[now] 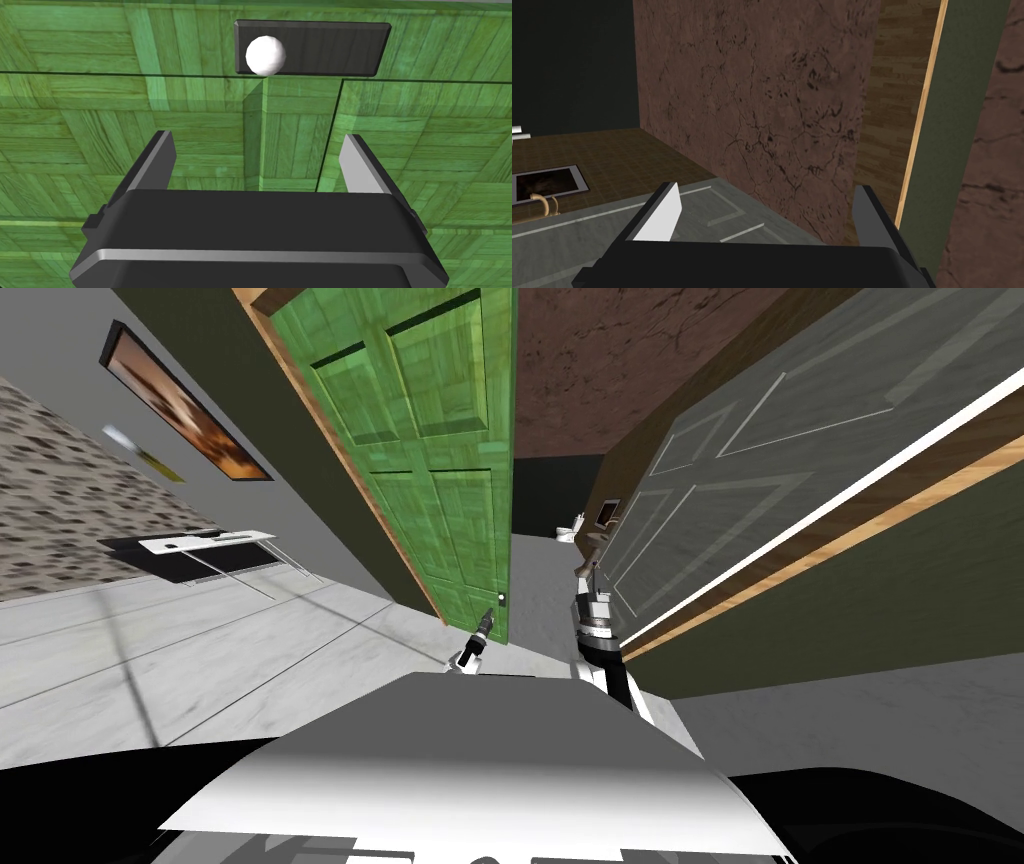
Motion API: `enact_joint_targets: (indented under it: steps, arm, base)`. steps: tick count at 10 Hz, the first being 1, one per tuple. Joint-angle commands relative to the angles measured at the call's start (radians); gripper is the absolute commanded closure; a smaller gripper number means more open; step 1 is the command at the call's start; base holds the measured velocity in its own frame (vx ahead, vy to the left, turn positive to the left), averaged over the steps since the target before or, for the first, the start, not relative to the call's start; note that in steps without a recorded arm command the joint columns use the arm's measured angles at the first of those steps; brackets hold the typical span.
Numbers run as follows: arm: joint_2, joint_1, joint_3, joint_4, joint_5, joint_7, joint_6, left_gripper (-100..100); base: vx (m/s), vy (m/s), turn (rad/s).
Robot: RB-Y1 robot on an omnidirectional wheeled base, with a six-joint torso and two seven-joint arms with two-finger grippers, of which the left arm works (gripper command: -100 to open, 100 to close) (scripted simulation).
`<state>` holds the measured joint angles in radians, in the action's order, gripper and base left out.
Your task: Push the door open
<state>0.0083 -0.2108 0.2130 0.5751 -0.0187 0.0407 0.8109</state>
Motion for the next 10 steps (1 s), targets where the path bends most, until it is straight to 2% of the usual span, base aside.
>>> enact_joint_targets:
  steps: [1,2,5,7,9,10]
  arm:
    - [0.000,0.000,0.000,0.000,0.000,0.000,0.000,-100]
    - [0.019,-0.001,-0.003,-0.004,-0.001,-0.001,0.001,-100]
    - [0.030,-0.001,-0.009,-0.008,-0.004,-0.004,0.004,-100]
    - [0.025,-0.002,-0.013,-0.011,-0.006,-0.005,0.005,-100]
    - [0.004,-0.002,-0.018,-0.014,-0.007,-0.007,0.007,-100]
    - [0.010,-0.002,-0.017,-0.011,-0.007,-0.007,0.005,-100]
  base:
    - [0.033,0.023,-0.010]
    - [0.112,-0.031,-0.038]
    - [0.200,-0.062,-0.026]
    - [0.215,-0.051,-0.026]
    - [0.205,-0.048,-0.028]
    - [0.076,-0.021,0.013]
